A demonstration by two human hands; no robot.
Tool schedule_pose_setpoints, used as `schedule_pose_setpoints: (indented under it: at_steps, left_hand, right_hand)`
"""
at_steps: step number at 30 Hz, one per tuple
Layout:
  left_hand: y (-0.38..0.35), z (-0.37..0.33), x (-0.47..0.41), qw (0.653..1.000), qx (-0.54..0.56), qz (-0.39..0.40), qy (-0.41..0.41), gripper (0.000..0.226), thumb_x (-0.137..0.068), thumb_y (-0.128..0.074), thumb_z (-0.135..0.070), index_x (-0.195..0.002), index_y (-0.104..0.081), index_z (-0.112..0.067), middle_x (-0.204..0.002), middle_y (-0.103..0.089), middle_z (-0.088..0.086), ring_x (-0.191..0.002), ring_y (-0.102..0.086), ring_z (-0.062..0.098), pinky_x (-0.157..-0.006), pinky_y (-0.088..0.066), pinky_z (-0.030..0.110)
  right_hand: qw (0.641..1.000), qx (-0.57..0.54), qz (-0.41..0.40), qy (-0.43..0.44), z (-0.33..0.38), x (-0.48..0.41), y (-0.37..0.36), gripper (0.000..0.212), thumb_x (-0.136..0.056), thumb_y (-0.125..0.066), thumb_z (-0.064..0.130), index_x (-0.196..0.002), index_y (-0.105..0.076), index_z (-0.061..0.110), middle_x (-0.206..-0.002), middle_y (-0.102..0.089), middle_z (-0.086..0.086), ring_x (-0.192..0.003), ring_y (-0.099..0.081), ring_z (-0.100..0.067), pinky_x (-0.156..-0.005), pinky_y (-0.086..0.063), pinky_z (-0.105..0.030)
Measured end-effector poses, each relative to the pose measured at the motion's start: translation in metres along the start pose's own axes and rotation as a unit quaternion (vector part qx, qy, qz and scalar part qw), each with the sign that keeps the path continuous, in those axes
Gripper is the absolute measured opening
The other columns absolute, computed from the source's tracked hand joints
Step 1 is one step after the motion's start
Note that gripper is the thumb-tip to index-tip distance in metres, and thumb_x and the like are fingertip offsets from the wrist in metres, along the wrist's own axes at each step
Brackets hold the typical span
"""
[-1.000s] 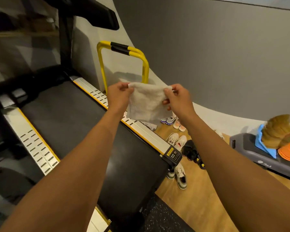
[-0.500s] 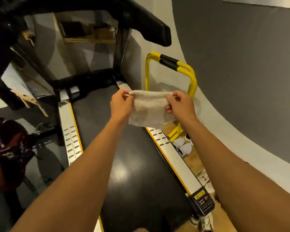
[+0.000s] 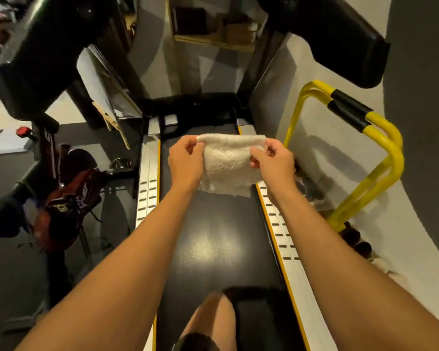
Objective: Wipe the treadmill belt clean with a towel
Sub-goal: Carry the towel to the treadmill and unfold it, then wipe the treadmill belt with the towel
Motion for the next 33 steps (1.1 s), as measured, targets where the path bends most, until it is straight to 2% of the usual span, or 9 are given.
schedule_pose_setpoints:
  at_steps: [3, 5, 9, 15, 18, 23, 26, 30, 33]
  left_hand:
    - [-0.006, -0.002, -0.057, 0.999, -0.026, -0.033, 0.017, 0.012, -0.092, -0.057, -0.013, -0.098, -0.066, -0.009, -0.085, -0.063, -0.002, -0.079, -0.056, 0.009, -0.065, -0.04, 0.007]
    - [-0.007, -0.012, -0.091, 0.998, -0.038, -0.032, 0.039, 0.012, -0.092, -0.056, -0.015, -0.097, -0.066, -0.01, -0.086, -0.063, 0.001, -0.079, -0.055, 0.01, -0.065, -0.04, 0.009]
    - [-0.012, -0.044, -0.148, 0.997, -0.037, -0.032, 0.053, 0.009, -0.094, -0.055, -0.015, -0.097, -0.062, -0.011, -0.083, -0.059, 0.002, -0.074, -0.051, 0.009, -0.061, -0.039, 0.009]
    - [-0.035, -0.064, -0.23, 0.994, -0.05, -0.04, 0.083, 0.011, -0.095, -0.051, -0.018, -0.1, -0.06, -0.012, -0.071, -0.049, -0.007, -0.067, -0.045, 0.009, -0.062, -0.036, 0.023]
    - [-0.051, -0.075, -0.27, 0.993, -0.078, -0.039, 0.078, 0.01, -0.097, -0.047, -0.018, -0.099, -0.055, -0.012, -0.068, -0.047, -0.007, -0.064, -0.044, 0.01, -0.058, -0.035, 0.019]
    - [-0.07, -0.095, -0.332, 0.989, -0.114, -0.063, 0.063, 0.012, -0.102, -0.038, -0.02, -0.1, -0.047, -0.012, -0.077, -0.047, -0.003, -0.064, -0.039, 0.006, -0.054, -0.032, 0.017]
    - [-0.076, -0.093, -0.373, 0.984, -0.14, -0.085, 0.066, 0.013, -0.101, -0.04, -0.022, -0.102, -0.049, -0.013, -0.085, -0.052, 0.002, -0.071, -0.044, 0.012, -0.056, -0.032, 0.023]
    - [-0.085, -0.07, -0.421, 0.978, -0.159, -0.106, 0.09, 0.013, -0.102, -0.039, -0.025, -0.096, -0.045, -0.016, -0.071, -0.047, -0.001, -0.066, -0.042, 0.017, -0.061, -0.037, 0.036]
    - [-0.093, -0.043, -0.451, 0.972, -0.193, -0.1, 0.093, 0.014, -0.103, -0.037, -0.027, -0.099, -0.044, -0.015, -0.066, -0.048, -0.001, -0.06, -0.045, 0.02, -0.058, -0.04, 0.041]
  right_hand:
    - [0.998, 0.033, 0.045, -0.021, 0.003, -0.048, -0.034, 0.026, -0.085, -0.066, 0.012, -0.11, -0.065, 0.006, -0.09, -0.067, -0.015, -0.071, -0.061, -0.012, -0.069, -0.058, -0.03]
    - [0.997, 0.04, 0.067, -0.028, 0.019, -0.077, -0.05, 0.012, -0.088, -0.064, 0.011, -0.093, -0.065, 0.0, -0.077, -0.059, -0.012, -0.065, -0.056, -0.01, -0.061, -0.055, -0.024]
    - [0.995, 0.041, 0.09, -0.03, 0.065, -0.131, -0.07, 0.022, -0.092, -0.062, 0.013, -0.071, -0.057, 0.017, -0.065, -0.055, -0.002, -0.059, -0.052, -0.009, -0.055, -0.047, -0.019]
    - [0.981, 0.034, 0.177, -0.068, 0.105, -0.207, -0.096, 0.005, -0.096, -0.056, 0.013, -0.093, -0.059, 0.01, -0.085, -0.062, -0.005, -0.076, -0.064, -0.01, -0.058, -0.052, -0.019]
    - [0.98, 0.023, 0.17, -0.097, 0.115, -0.249, -0.11, 0.017, -0.097, -0.054, 0.015, -0.111, -0.054, 0.004, -0.088, -0.06, -0.005, -0.078, -0.065, -0.015, -0.058, -0.051, -0.022]
    - [0.975, 0.012, 0.192, -0.111, 0.131, -0.327, -0.144, 0.02, -0.097, -0.056, 0.018, -0.116, -0.054, 0.019, -0.085, -0.066, -0.011, -0.061, -0.062, -0.012, -0.053, -0.05, -0.025]
    - [0.978, 0.029, 0.192, -0.082, 0.137, -0.37, -0.169, 0.004, -0.096, -0.058, 0.022, -0.098, -0.056, 0.024, -0.076, -0.056, 0.001, -0.051, -0.057, -0.006, -0.044, -0.043, -0.02]
    - [0.98, 0.089, 0.175, -0.023, 0.129, -0.415, -0.204, 0.009, -0.091, -0.064, 0.03, -0.094, -0.069, 0.023, -0.081, -0.064, -0.011, -0.069, -0.057, -0.019, -0.067, -0.051, -0.037]
    - [0.974, 0.116, 0.193, -0.039, 0.109, -0.448, -0.235, 0.02, -0.09, -0.064, 0.036, -0.098, -0.068, 0.017, -0.083, -0.064, 0.006, -0.077, -0.058, -0.006, -0.074, -0.046, -0.027]
Point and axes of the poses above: each hand's wrist, its own x-axis away from the middle knuckle, its own y-axis out of the back of the hand, z = x × y, the point moved 1 cm from there along -x, towards the middle knuckle
